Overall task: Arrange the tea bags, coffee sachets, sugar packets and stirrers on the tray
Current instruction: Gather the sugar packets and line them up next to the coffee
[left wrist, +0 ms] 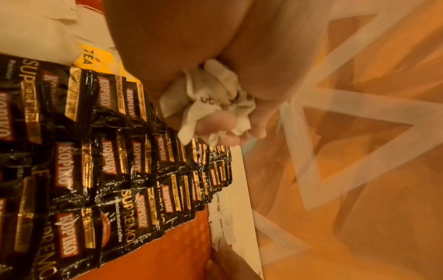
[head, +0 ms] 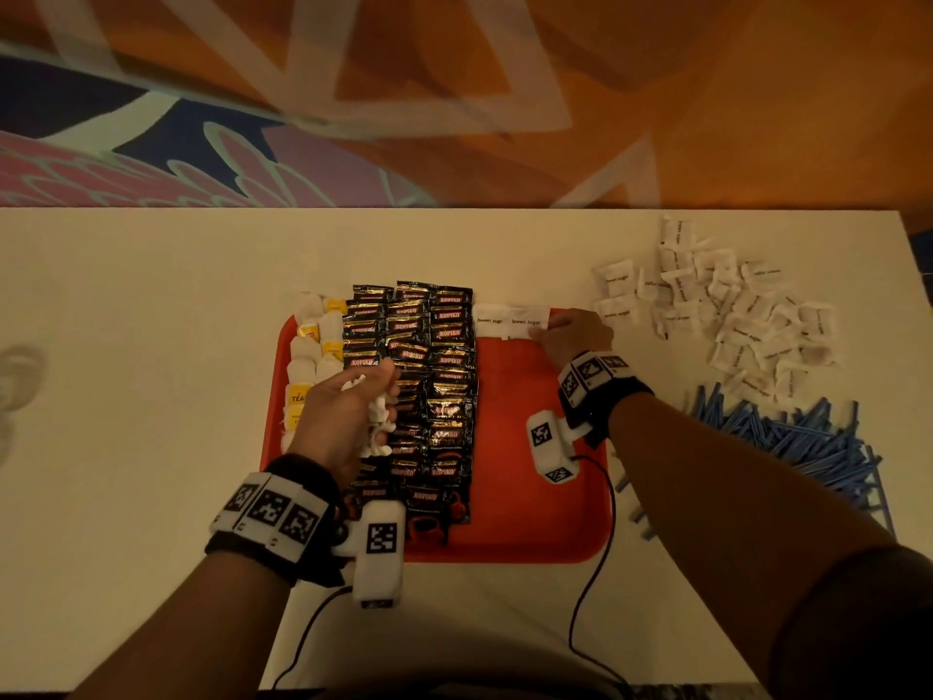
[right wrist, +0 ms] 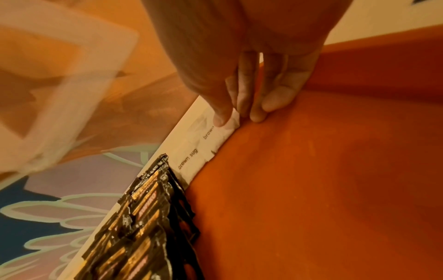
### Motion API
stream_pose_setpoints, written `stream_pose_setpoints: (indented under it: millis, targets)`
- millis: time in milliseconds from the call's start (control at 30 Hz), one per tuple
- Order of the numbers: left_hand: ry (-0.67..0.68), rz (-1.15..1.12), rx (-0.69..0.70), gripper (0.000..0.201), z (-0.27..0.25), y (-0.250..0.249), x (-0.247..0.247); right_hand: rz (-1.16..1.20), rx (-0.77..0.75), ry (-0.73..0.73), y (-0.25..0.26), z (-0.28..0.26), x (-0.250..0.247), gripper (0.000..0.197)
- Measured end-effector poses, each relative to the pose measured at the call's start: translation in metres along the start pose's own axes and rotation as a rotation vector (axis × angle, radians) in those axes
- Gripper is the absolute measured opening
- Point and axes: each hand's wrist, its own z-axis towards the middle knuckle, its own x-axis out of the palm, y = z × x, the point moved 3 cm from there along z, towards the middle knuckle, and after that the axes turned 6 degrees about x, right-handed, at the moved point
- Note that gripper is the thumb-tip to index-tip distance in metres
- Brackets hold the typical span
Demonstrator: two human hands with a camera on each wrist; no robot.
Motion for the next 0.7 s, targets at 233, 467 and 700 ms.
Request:
stream_pose_setpoints:
  millis: [233, 467, 700]
  targets:
    - [0.125, -0.084, -0.097, 0.05, -0.009, -0.013, 0.024, 0.187, -0.199, 0.093, 0.007, -0.043, -0.018, 0.026]
    - [0.279, -0.133, -0.104, 0.045, -0.032, -0.025, 0.056, 0.307, -0.548, 0.404, 0.031, -0.12, -0.029, 0.008]
    - [0.37, -0.129, -0.043, 0.021, -0.058, -0.034, 0.073, 0.3, -0.514, 0.499, 0.018, -0.156, -0.041, 0.013]
